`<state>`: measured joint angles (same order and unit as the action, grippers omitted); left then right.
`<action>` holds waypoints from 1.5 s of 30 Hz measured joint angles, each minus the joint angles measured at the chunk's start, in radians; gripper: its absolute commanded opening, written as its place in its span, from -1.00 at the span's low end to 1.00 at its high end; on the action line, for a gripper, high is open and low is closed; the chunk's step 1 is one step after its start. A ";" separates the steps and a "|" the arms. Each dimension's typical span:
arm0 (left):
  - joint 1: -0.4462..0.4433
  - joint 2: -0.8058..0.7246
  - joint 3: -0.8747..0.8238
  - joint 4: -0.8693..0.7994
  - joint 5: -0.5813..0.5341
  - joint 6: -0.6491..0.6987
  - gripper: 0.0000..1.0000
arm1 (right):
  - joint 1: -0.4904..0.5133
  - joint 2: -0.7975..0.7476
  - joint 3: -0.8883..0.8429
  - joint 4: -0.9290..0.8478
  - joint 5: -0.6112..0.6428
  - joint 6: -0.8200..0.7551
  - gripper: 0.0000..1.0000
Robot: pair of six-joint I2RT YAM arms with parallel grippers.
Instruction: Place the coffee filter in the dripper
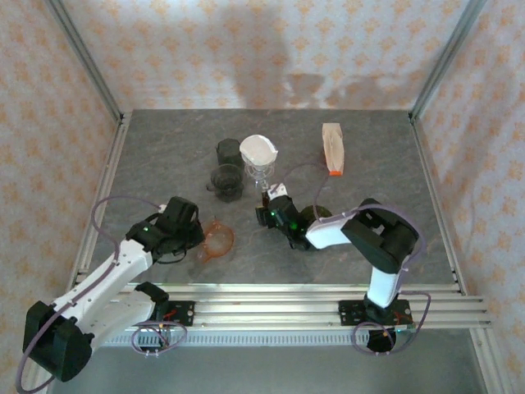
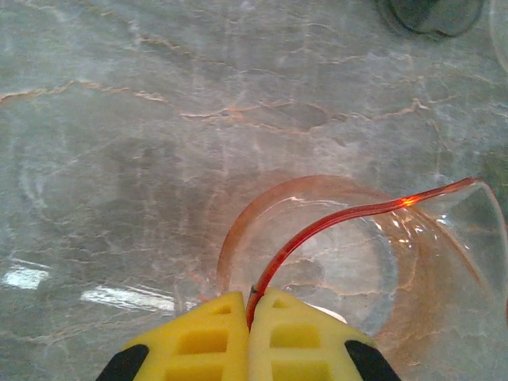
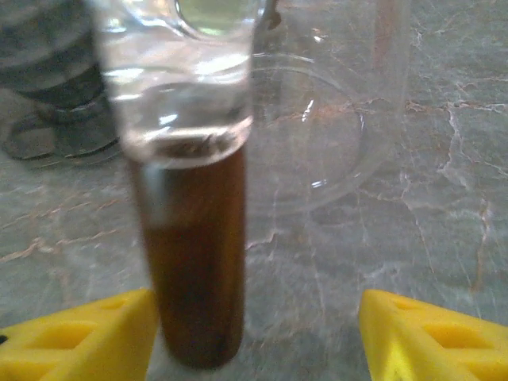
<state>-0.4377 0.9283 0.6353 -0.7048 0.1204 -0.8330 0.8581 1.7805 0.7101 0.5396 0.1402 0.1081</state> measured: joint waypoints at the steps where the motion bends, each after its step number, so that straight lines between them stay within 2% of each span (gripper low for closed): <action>1: -0.014 0.011 0.010 0.005 -0.003 0.000 -1.00 | 0.014 -0.029 -0.021 0.000 0.011 0.007 0.33; 6: -0.097 0.079 0.056 0.036 -0.037 0.004 -1.00 | 0.072 -0.241 -0.121 -0.021 0.059 0.056 0.31; 10: -0.198 0.169 0.096 0.071 -0.063 0.015 -1.00 | 0.080 -0.473 -0.143 -0.147 0.109 0.139 0.32; 14: -0.306 0.295 0.153 0.105 -0.094 0.030 -1.00 | 0.080 -0.666 -0.088 -0.423 0.190 0.253 0.38; 18: -0.383 0.408 0.210 0.148 -0.109 0.051 -1.00 | 0.069 -0.748 0.006 -0.723 0.248 0.350 0.39; 22: -0.417 0.501 0.278 0.192 -0.114 0.074 -1.00 | 0.006 -0.777 0.028 -0.932 0.212 0.389 0.42; 27: -0.426 0.565 0.329 0.215 -0.114 0.099 -1.00 | -0.115 -0.772 0.043 -1.094 0.090 0.381 0.43; 29: -0.427 0.575 0.339 0.216 -0.113 0.106 -0.86 | -0.166 -0.756 0.068 -1.132 0.039 0.368 0.43; 31: -0.428 0.580 0.344 0.216 -0.112 0.113 -0.77 | -0.211 -0.735 0.089 -1.149 -0.004 0.352 0.42; 35: -0.440 0.582 0.347 0.215 -0.110 0.128 -0.75 | -0.286 -0.681 0.100 -1.154 -0.090 0.321 0.41; 42: -0.451 0.591 0.367 0.183 -0.108 0.158 -0.73 | -0.362 -0.566 0.100 -1.152 -0.167 0.274 0.29; 45: -0.457 0.591 0.370 0.167 -0.109 0.174 -0.51 | -0.389 -0.529 0.100 -1.152 -0.187 0.258 0.23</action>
<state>-0.8944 1.5192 1.0058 -0.5377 0.0116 -0.6590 0.4694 1.2510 0.8101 -0.6121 -0.0471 0.3664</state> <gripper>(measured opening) 0.182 0.632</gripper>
